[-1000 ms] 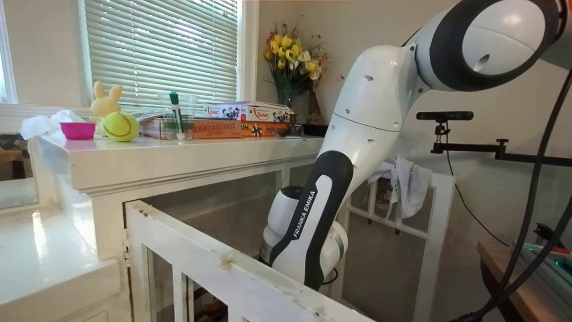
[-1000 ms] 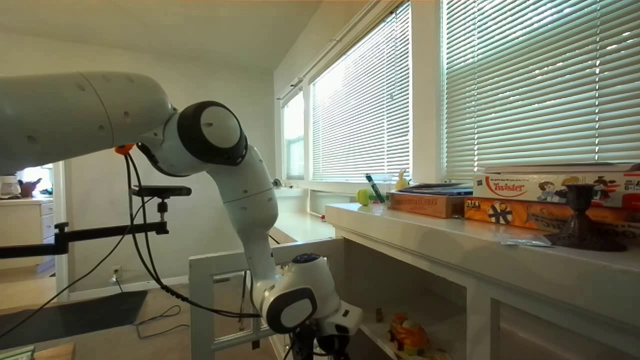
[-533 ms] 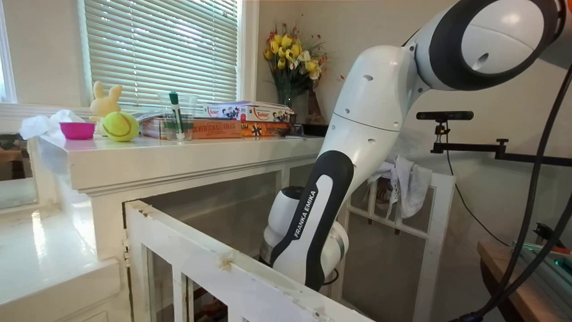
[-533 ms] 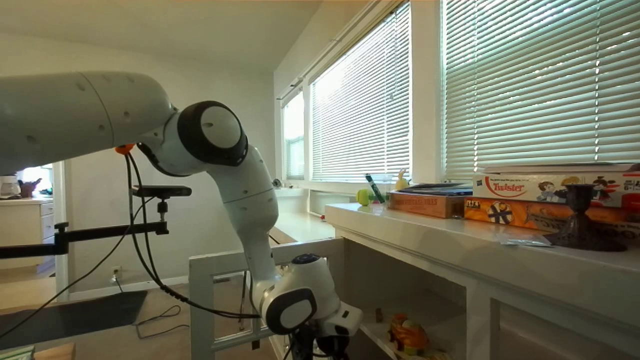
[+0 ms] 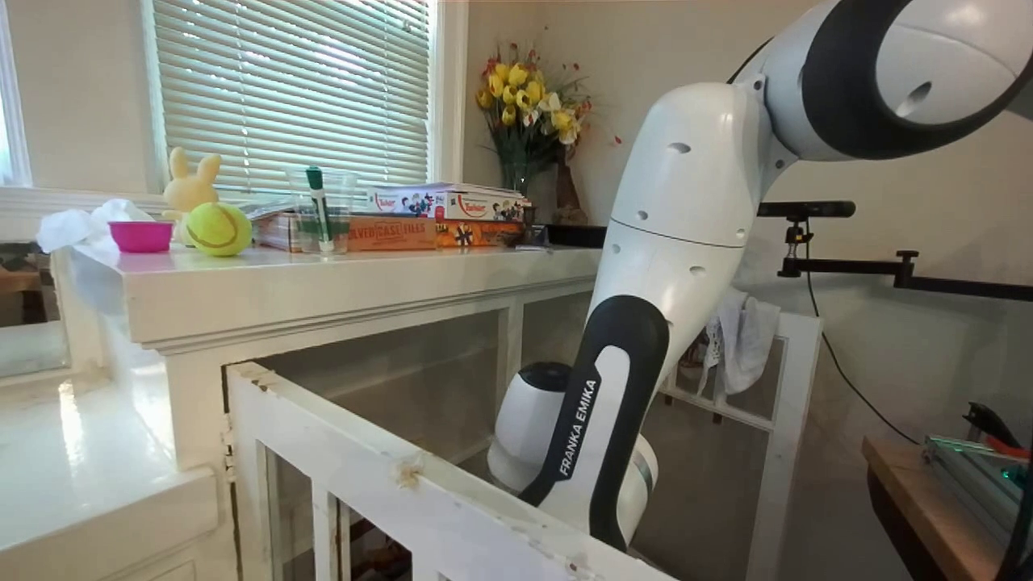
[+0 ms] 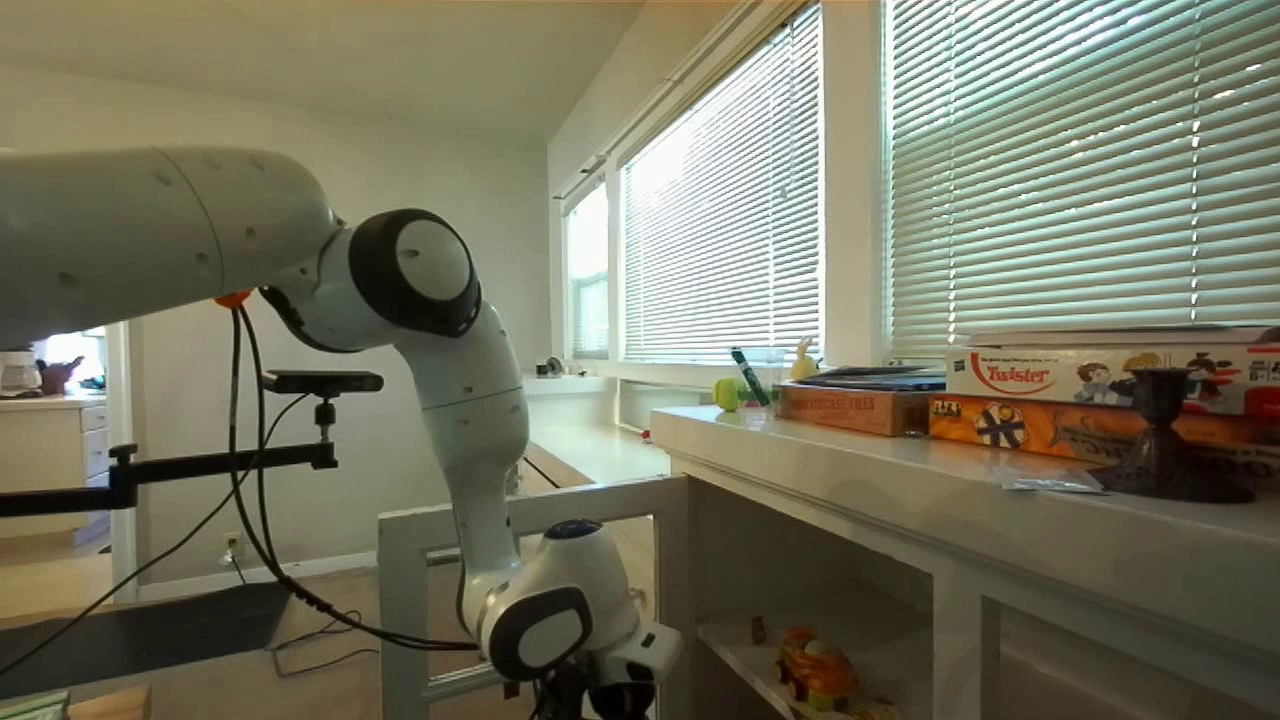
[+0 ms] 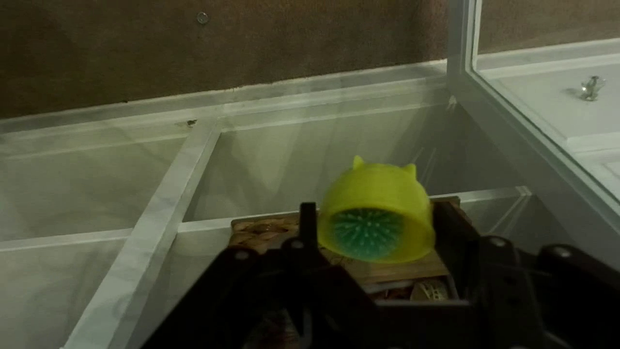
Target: Place the yellow vessel on top of the cabinet.
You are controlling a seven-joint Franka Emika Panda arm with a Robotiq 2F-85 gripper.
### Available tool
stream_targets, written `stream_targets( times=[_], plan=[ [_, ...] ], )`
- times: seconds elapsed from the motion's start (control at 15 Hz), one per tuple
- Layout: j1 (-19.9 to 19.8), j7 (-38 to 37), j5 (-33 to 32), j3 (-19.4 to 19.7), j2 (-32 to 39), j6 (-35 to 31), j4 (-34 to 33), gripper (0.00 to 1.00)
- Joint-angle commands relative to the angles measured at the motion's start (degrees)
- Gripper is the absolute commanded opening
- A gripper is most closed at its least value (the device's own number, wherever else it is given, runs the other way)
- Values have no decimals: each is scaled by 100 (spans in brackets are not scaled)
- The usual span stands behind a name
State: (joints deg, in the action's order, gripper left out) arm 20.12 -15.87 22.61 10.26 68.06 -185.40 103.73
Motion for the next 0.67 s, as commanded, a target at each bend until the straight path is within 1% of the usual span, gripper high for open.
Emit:
stream_targets(
  times=[0.0,0.2,0.4,0.6],
  plan=[
    [425,-222,23,169,-442,-259,846,36],
    [639,-262,124,362,-795,-403,1389,36],
    [690,-251,177,556,-1272,-577,1902,36],
    [702,-184,199,786,-1728,-695,2219,36]
  ],
)
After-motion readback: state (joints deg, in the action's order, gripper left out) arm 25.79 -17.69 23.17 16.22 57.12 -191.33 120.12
